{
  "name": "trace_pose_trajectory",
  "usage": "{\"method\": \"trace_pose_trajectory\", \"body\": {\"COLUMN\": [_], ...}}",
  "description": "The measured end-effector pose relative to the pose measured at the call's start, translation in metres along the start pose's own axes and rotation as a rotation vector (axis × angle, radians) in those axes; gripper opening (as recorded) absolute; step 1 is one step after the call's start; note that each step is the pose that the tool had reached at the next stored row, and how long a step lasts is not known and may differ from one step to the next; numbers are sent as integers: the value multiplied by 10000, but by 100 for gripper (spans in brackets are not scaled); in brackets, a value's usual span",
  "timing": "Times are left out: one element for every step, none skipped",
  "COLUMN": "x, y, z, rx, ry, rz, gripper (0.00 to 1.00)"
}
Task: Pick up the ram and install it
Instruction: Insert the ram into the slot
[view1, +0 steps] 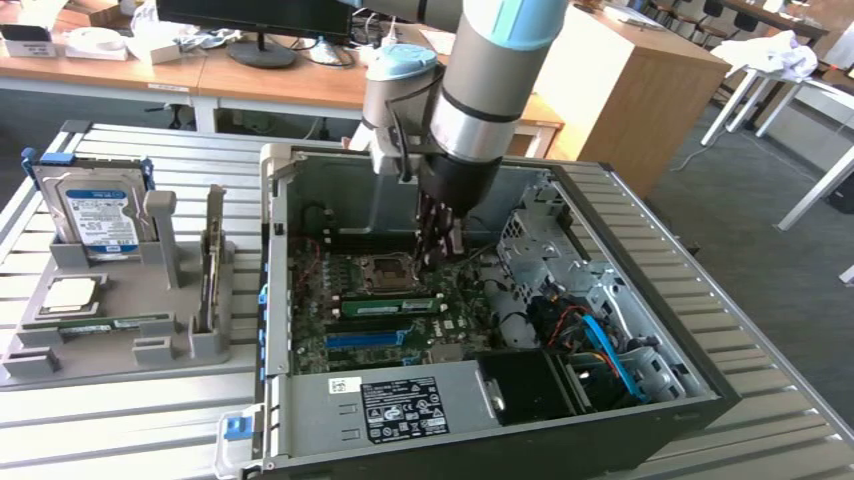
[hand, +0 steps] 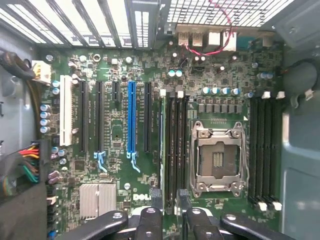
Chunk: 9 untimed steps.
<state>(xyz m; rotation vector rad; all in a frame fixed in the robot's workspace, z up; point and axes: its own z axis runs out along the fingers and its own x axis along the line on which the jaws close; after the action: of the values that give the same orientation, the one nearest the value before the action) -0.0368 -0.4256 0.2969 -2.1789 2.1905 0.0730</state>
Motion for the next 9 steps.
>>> {"method": "trace_pose_trajectory", "body": {"x": [-2,-3,-5,-6,-7,-9,-10,-11,-12], "y": [0,0,0,0,0,0,0,-1,-1], "z": [-24,-46,-66,-86,-105,-125,-143,-158,-169], "rx": [0,0,0,0,1,0,0,0,0], "ry": [0,0,0,0,0,1,1,2,2], "rz": [0,1,1,1,1,1,1,1,1], "gripper": [26,26,26,26,26,26,26,26,26]}}
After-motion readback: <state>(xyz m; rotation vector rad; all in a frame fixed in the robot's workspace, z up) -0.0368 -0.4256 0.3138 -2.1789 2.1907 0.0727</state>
